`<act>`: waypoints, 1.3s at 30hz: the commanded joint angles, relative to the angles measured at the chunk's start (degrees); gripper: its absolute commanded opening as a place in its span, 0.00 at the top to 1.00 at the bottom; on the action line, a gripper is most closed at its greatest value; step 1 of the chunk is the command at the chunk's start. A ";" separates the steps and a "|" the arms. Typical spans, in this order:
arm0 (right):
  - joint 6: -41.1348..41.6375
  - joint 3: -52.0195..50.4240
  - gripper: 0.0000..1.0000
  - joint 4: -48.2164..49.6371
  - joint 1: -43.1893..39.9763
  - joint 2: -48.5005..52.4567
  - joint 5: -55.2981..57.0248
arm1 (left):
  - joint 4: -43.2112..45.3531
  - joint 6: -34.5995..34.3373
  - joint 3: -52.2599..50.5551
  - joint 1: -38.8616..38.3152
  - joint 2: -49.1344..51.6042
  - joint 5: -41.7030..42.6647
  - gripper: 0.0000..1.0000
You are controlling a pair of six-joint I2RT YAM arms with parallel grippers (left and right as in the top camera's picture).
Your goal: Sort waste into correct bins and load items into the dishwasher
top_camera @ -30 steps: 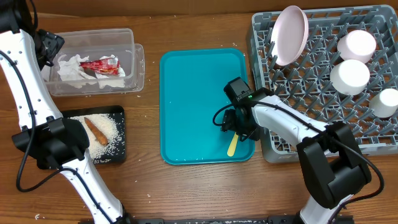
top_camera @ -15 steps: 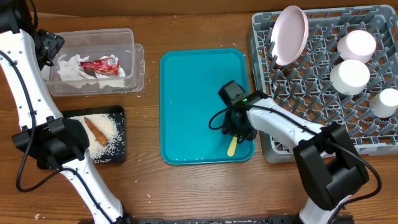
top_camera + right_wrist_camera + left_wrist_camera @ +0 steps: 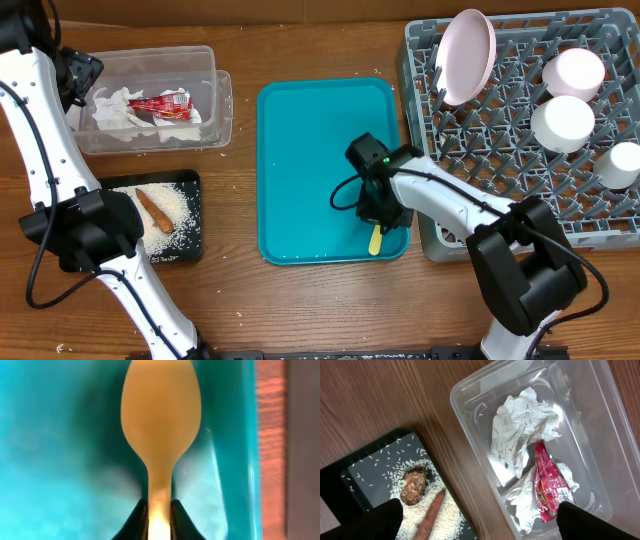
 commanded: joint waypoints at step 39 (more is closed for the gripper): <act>-24.55 42.34 0.30 10.49 -9.92 4.63 -0.48 | 0.09 0.22 0.00 -0.26 -0.24 0.02 0.00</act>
